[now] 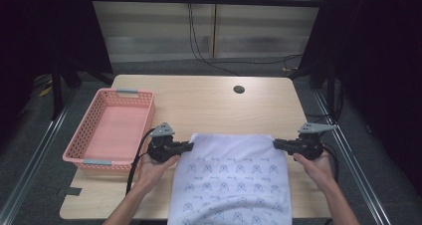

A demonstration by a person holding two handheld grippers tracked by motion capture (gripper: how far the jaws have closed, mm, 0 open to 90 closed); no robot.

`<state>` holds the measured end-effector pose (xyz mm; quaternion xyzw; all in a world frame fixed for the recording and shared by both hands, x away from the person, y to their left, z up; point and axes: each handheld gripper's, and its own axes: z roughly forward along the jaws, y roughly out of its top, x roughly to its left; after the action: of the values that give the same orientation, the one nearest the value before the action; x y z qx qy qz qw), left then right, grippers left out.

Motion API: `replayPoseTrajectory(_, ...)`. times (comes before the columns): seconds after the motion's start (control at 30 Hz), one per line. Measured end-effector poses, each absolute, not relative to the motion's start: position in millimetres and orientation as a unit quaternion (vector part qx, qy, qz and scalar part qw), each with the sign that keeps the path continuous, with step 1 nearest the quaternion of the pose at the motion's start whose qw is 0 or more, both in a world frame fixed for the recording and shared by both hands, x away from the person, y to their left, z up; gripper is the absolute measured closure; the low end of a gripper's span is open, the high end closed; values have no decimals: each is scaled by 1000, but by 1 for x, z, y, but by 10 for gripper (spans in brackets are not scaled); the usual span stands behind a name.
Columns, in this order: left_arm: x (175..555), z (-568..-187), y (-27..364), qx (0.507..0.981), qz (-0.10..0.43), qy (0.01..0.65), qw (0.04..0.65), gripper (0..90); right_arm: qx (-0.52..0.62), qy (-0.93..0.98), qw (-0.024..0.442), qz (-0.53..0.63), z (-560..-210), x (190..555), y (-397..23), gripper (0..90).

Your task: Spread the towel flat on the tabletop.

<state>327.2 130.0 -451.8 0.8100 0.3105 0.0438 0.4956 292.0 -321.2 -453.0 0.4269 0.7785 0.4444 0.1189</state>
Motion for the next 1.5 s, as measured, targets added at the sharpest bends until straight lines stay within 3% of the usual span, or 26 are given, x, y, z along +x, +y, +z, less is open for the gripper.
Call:
replayPoseTrajectory(0.4, 341, -403, 153, 795, 72, 303, 521, 868, 421, 749, 156, 487, -414, 308, -321, 843)
replayPoseTrajectory(1.13, 373, -378, 158, 774, 100, 321, 537, 868, 423, 731, 195, 498, -365, 359, -313, 844)
replayPoseTrajectory(1.5, 390, -376, 161, 773, 101, 333, 530, 868, 424, 733, 200, 492, -359, 369, -308, 845)
